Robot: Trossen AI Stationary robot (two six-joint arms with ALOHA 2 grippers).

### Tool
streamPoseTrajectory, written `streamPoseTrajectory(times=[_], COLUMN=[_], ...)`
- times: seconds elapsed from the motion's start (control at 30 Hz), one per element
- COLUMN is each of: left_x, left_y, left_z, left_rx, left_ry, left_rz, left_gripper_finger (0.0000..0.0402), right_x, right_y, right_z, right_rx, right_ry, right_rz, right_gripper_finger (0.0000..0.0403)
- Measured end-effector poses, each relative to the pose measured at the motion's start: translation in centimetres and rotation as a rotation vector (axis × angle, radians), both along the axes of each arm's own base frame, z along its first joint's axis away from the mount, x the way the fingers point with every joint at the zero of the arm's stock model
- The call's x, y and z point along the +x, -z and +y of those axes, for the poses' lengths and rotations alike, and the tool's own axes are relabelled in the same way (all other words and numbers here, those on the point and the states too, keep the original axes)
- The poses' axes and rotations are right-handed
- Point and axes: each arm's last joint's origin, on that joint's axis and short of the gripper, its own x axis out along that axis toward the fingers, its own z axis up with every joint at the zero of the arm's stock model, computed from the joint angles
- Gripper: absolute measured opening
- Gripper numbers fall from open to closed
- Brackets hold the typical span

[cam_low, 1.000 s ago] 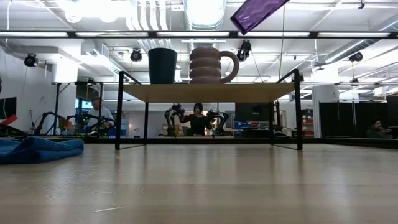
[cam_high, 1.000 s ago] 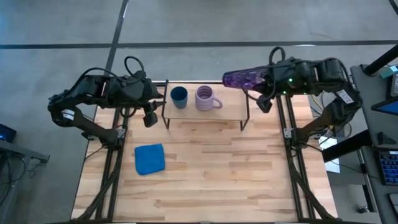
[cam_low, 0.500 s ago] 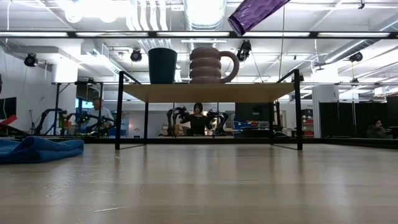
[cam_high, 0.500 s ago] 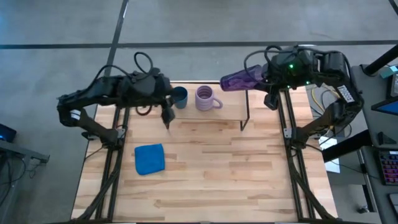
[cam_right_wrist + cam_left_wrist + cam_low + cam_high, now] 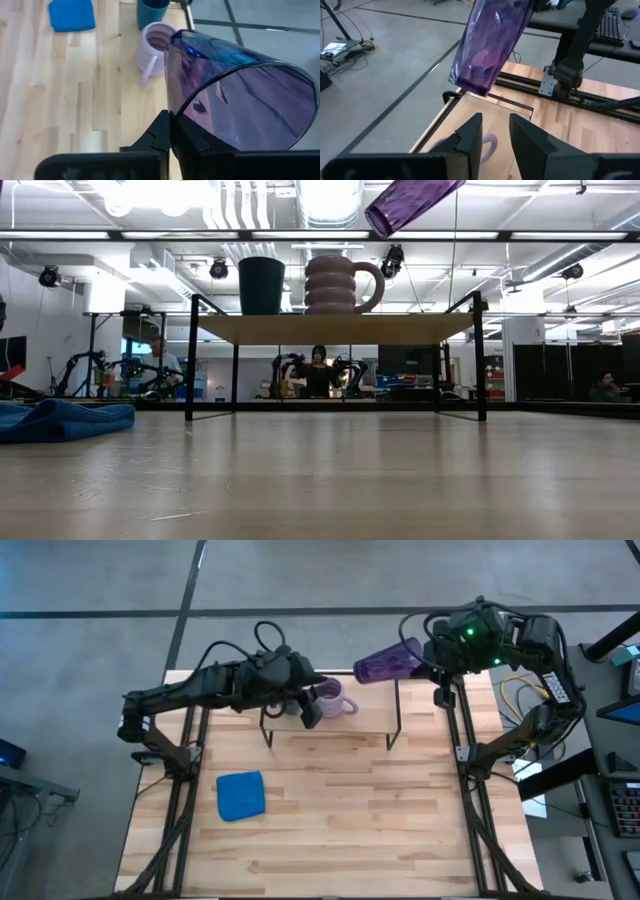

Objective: Stack small to large cups/mugs on shelf
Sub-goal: Put the purple glass on the shelf

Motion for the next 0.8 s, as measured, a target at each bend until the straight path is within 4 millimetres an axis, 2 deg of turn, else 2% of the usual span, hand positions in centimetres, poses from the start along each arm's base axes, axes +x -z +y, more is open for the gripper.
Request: streamPoseTrajectory(times=[0.33, 0.53, 0.67, 0.8], left_x=[0.5, 0.4, 0.4, 0.3], left_y=[-0.5, -0.7, -0.7, -0.7], left_z=[0.4, 0.5, 0.6, 0.8], left_rx=[0.004, 0.006, 0.009, 0.012], left_ry=[-0.011, -0.013, -0.016, -0.020], left_rz=[-0.065, -0.082, -0.076, -0.075], left_gripper_finger=[0.0083, 0.0083, 0.0083, 0.0083], right_x=[1.3, 2.0, 2.0, 1.8], right_y=[2.0, 3.5, 3.8, 3.7], right_z=[0.1, -0.4, -0.8, -1.0], right_rx=[0.147, 0.140, 0.065, 0.081], right_ry=[-0.134, -0.095, -0.025, 0.029], right_rz=[0.044, 0.119, 0.161, 0.155], right_gripper_finger=[0.0008, 0.0008, 0.0008, 0.0008])
